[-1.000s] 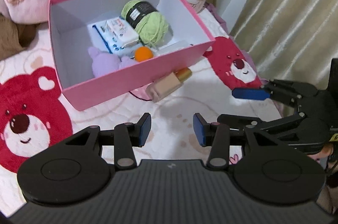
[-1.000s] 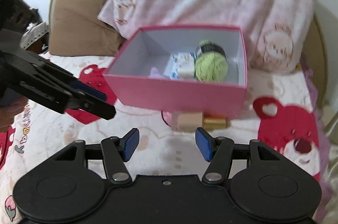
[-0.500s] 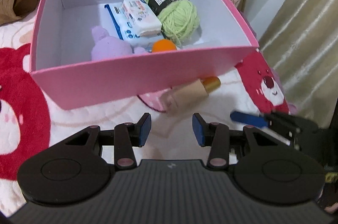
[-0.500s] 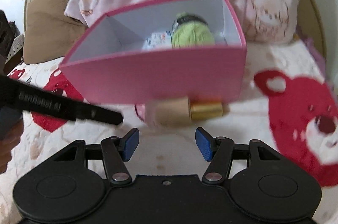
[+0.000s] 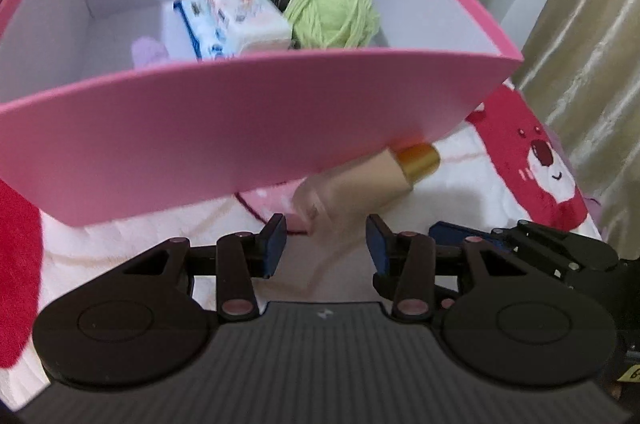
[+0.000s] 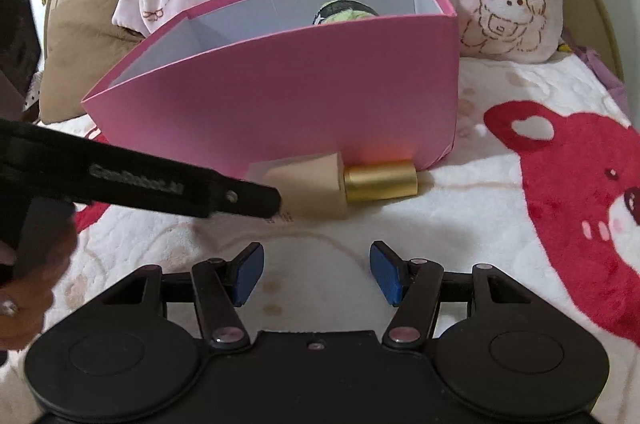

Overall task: Organize objects
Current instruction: 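Withdraw the left gripper from the box toward the foundation bottle, then grasp the beige foundation bottle by its body with the left gripper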

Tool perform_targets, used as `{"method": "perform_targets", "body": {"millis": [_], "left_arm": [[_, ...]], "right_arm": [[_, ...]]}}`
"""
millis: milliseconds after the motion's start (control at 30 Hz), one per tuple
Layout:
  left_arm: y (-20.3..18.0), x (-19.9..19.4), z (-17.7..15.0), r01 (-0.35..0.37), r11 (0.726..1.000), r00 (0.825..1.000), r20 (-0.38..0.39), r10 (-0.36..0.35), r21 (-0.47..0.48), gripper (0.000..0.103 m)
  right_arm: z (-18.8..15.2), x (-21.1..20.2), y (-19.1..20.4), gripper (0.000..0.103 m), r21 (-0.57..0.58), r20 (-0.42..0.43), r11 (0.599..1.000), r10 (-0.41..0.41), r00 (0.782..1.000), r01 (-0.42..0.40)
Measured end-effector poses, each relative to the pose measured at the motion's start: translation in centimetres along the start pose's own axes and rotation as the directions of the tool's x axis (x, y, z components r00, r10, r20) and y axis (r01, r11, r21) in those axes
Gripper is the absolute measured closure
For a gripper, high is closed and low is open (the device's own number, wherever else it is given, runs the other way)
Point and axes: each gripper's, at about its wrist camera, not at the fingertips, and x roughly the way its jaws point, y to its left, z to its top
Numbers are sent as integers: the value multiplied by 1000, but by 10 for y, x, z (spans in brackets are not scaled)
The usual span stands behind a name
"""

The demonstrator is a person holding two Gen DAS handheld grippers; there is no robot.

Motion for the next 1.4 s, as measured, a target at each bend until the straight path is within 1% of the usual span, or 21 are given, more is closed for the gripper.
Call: {"method": "perform_targets", "body": {"millis": [133, 167, 233, 300, 400, 467, 500, 533, 600, 667, 767, 867, 933, 1000, 1067, 1167, 1200, 1233, 1300, 1367, 1400], "left_arm": [[-2, -1, -2, 80, 996, 997, -3, -80, -34, 66], [-5, -1, -2, 72, 997, 997, 3, -72, -29, 65], [-15, -1, -5, 57, 998, 998, 4, -57, 21, 65], [-24, -3, -8, 59, 997, 998, -6, -58, 57, 65], [-31, -4, -12, 117, 991, 993, -36, -115, 58, 65], [-35, -6, -14, 168, 984, 984, -63, -164, 63, 66], [-36, -8, -14, 173, 982, 984, -62, -169, 69, 66], [-36, -13, -15, 160, 984, 987, -43, -157, 82, 66], [-33, -25, -15, 111, 989, 993, 21, -113, 95, 66], [-25, -31, -13, 95, 992, 993, 54, -100, 85, 66], [-18, -22, -6, 99, 992, 994, 28, -101, 74, 65], [-20, -6, -4, 164, 984, 986, -21, -163, 69, 65], [-20, 0, -8, 187, 980, 982, -21, -186, 70, 54], [-23, 6, -12, 175, 981, 984, -41, -173, 79, 54], [-25, 5, -15, 202, 977, 978, -64, -198, 63, 53], [-26, -1, -17, 300, 954, 949, -96, -300, -13, 55], [-26, -3, -17, 336, 941, 935, -105, -338, -43, 57], [-26, -4, -16, 355, 932, 927, -104, -361, -69, 57], [-28, 0, -14, 354, 932, 926, -108, -360, -78, 60], [-27, 4, -12, 319, 942, 940, -94, -328, -100, 62], [-26, 6, -12, 320, 940, 939, -91, -331, -118, 62]], "right_arm": [[1, 1, -1, 39, -7, -6, 1000, 12, 1000, -12], [0, 1, -2, 39, -8, -6, 1000, 12, 1000, -12], [0, 2, -1, 39, -16, -10, 1000, 13, 1000, -13], [0, 0, 0, 39, -41, -15, 999, 13, 1000, -13], [-2, -5, -4, 39, -62, -25, 998, 0, 1000, -2], [-2, -9, -7, 38, -58, -32, 998, 4, 999, -5], [-3, -10, -9, 37, -52, -38, 999, 8, 999, -10], [-3, -12, -10, 37, -49, -42, 999, 10, 999, -12], [-4, -14, -10, 36, -43, -43, 999, 6, 999, -7], [-3, -14, -10, 36, -22, -51, 1000, 6, 999, -7], [-2, -14, -9, 32, 15, -53, 999, 30, 998, -30], [-2, -13, -8, 31, 29, -53, 999, 36, 998, -34], [-3, -14, -7, 31, 35, -53, 999, 41, 998, -39], [-2, -15, -7, 31, 50, -62, 997, 61, 996, -58], [1, -20, -5, 31, 34, -67, 997, 68, 995, -66], [3, -31, 6, 30, -67, -59, 998, 7, 998, -11], [1, -36, 10, 30, -105, -40, 994, -27, 999, 23], [-1, -40, 15, 30, -140, -26, 989, -51, 998, 47], [-1, -44, 18, 28, -176, -12, 982, -68, 998, 65], [0, -44, 13, 28, -144, -22, 988, -52, 998, 48], [0, -40, 10, 26, -115, -35, 992, -54, 998, 50]]}}
